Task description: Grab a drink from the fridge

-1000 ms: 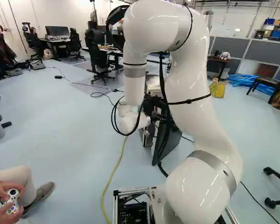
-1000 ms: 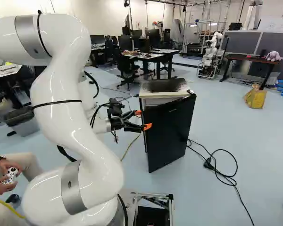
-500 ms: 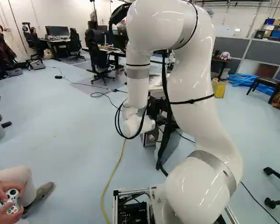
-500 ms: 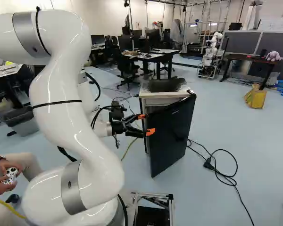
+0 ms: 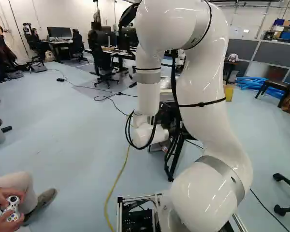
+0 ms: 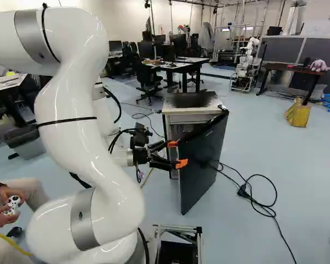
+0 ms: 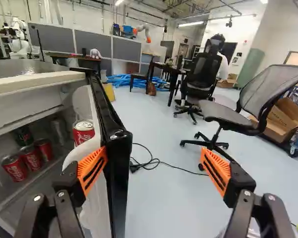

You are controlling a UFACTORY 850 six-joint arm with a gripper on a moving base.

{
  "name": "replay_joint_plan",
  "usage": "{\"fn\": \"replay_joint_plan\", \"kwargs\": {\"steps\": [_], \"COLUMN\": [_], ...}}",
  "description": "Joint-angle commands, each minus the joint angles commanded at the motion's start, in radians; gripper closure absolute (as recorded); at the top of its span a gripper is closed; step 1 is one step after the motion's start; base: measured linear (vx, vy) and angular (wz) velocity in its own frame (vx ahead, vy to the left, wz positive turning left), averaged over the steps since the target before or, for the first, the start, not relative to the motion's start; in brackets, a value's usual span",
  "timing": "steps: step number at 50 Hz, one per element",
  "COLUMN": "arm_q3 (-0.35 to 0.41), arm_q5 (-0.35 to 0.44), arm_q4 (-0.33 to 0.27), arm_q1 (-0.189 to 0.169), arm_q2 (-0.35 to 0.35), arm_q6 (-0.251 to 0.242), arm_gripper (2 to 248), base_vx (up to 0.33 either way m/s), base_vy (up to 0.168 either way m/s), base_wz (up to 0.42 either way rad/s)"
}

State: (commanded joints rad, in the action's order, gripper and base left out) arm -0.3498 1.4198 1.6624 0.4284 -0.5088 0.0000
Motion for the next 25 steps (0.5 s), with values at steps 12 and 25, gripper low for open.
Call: {"fn": "replay_joint_plan", "kwargs": {"steps": [12, 25], "arm_q3": [0.052, 0.070], "arm_q5": [0.000, 0.000], "arm_q4": [0.026, 0.055], "arm_q1": [0.031, 0.065], "arm_q2": [0.005, 0.005], "arm_q6": [0.000, 0.000], "arm_gripper": [3, 3], "base_vx": [0.000, 0.000], "base_vy": [0.000, 0.000], "base_wz": [0.000, 0.000]}}
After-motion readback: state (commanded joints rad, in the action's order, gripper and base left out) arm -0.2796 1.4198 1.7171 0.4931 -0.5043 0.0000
